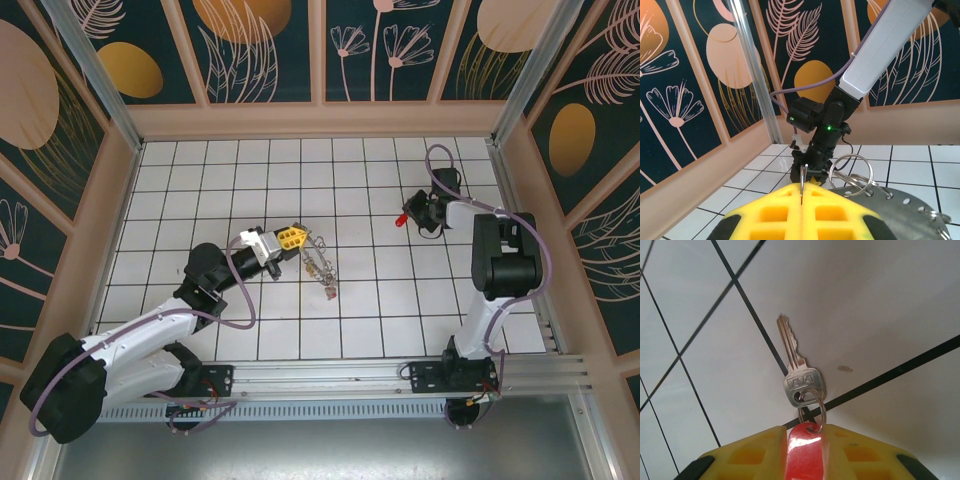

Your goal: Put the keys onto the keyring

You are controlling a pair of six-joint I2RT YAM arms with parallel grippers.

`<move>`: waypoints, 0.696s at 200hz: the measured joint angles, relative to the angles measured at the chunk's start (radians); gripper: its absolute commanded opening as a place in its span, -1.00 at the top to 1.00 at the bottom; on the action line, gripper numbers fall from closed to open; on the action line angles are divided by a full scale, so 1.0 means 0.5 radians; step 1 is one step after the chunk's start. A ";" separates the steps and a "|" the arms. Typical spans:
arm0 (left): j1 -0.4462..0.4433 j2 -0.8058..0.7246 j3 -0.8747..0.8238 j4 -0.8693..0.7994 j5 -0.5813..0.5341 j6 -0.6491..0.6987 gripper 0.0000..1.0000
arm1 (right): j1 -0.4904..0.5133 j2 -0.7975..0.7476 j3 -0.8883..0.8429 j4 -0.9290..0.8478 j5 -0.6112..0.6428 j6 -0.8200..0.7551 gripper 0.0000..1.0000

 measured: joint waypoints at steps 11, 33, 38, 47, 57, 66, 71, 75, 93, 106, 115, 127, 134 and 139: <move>0.000 0.002 0.000 0.000 0.000 0.000 1.00 | 0.000 0.015 0.000 0.002 -0.010 0.002 0.49; 0.000 0.002 0.000 0.000 0.000 0.000 1.00 | 0.000 0.023 0.000 0.003 -0.018 0.007 0.50; 0.000 0.002 0.000 0.000 0.000 0.000 1.00 | 0.000 0.023 0.000 0.005 -0.017 0.007 0.50; 0.000 0.002 0.000 0.000 0.000 0.000 1.00 | 0.000 0.023 0.000 0.006 -0.016 0.007 0.50; 0.000 0.003 0.000 0.000 -0.001 0.000 1.00 | 0.000 0.023 0.000 0.007 -0.015 0.008 0.55; 0.000 0.003 0.000 0.000 -0.001 0.000 1.00 | 0.000 0.023 0.000 0.015 -0.014 0.008 0.55; 0.000 0.003 0.000 0.000 -0.001 0.000 1.00 | 0.000 0.023 0.000 0.019 -0.015 0.008 0.56; 0.000 0.003 0.000 0.000 -0.001 0.000 1.00 | 0.000 0.023 0.000 0.021 -0.015 0.008 0.57; 0.000 0.004 0.000 0.000 -0.001 0.000 1.00 | 0.000 0.023 0.000 0.027 -0.015 0.008 0.60; 0.000 0.005 0.000 0.000 -0.001 0.000 1.00 | 0.000 0.024 0.000 0.034 -0.015 0.008 0.60; 0.000 0.008 0.000 0.000 -0.001 0.000 1.00 | 0.000 0.027 0.000 0.041 -0.015 0.008 0.60; 0.000 0.013 0.000 0.000 -0.001 0.000 1.00 | 0.000 0.040 0.000 0.044 -0.015 0.008 0.62; 0.000 0.014 0.000 0.000 -0.001 0.000 1.00 | 0.000 0.050 0.000 0.045 -0.015 0.008 0.63; 0.000 0.015 0.000 0.000 -0.001 0.000 1.00 | 0.000 0.058 0.000 0.044 -0.015 0.008 0.63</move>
